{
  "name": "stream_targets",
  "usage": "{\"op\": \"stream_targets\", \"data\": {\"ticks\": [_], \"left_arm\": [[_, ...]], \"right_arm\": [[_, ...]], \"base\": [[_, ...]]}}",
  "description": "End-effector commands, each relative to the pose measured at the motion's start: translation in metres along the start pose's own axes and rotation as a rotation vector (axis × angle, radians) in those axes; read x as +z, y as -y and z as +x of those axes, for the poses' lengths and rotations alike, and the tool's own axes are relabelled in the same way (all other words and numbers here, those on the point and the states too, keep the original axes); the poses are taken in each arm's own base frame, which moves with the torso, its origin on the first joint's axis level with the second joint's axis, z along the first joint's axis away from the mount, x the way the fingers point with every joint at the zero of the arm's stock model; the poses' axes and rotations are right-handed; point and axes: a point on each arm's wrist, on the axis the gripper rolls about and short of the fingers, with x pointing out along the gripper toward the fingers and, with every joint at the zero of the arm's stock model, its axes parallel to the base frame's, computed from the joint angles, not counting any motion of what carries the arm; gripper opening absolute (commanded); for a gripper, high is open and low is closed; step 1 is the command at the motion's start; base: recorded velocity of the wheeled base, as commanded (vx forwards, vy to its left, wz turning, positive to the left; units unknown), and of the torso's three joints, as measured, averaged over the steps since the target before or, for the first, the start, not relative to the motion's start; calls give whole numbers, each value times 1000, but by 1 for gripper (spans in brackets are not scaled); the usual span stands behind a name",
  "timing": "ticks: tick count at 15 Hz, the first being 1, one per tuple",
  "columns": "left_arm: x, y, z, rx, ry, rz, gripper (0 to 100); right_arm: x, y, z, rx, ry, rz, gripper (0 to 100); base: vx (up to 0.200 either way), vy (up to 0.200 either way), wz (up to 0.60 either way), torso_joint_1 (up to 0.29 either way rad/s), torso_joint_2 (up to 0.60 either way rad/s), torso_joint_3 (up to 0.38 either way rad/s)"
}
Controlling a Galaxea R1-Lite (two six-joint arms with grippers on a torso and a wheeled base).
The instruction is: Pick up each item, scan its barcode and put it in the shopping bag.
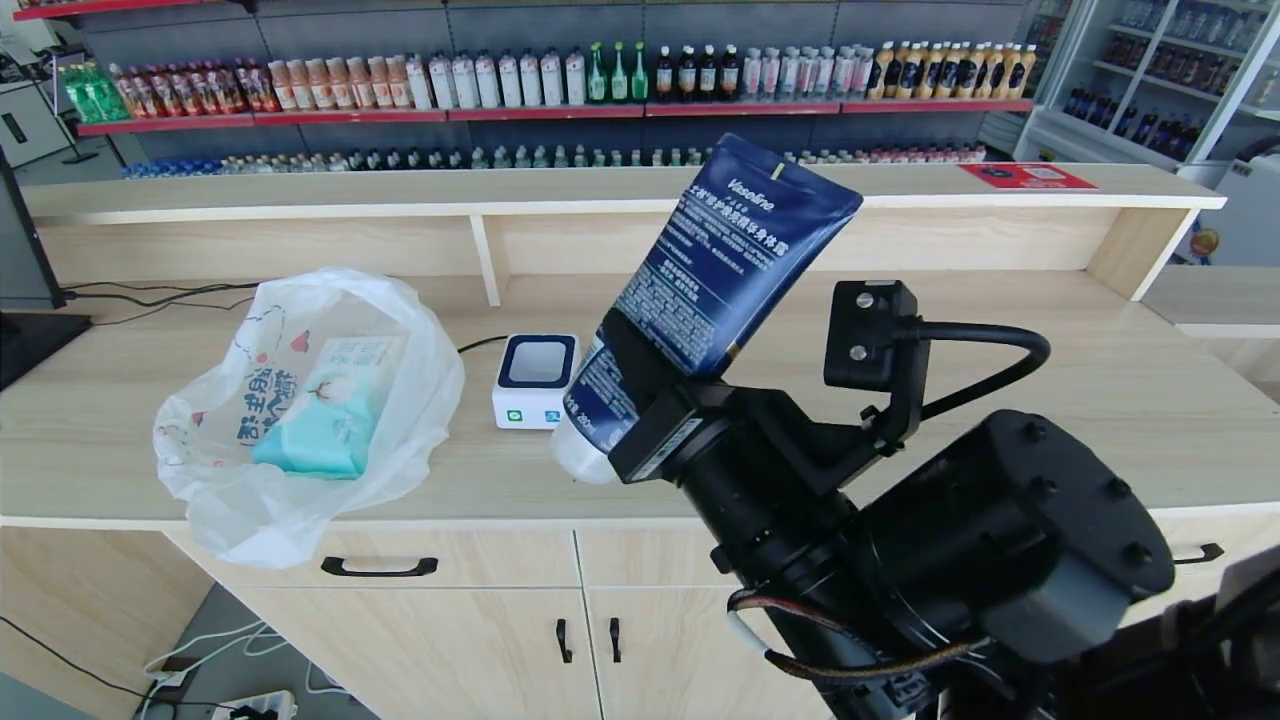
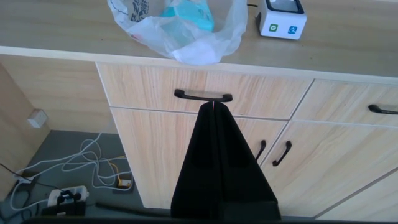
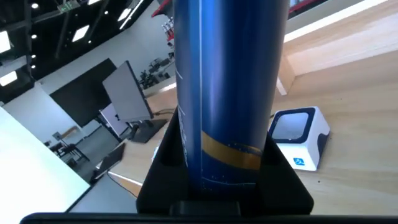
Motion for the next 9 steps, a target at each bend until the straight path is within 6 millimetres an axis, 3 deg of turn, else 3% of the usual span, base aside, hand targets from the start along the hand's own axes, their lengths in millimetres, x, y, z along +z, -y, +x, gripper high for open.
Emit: {"op": "stream_targets", "data": {"ticks": [1,9], "left_arm": [[0,0,0,1,0,0,0],[0,0,0,1,0,0,0]], "right_arm": [[13,-10,-4,9,32,62,0],[63,-25,-26,61,106,243,0]], "base": [[0,0,0,0,0,0],[0,0,0,0,0,0]]}}
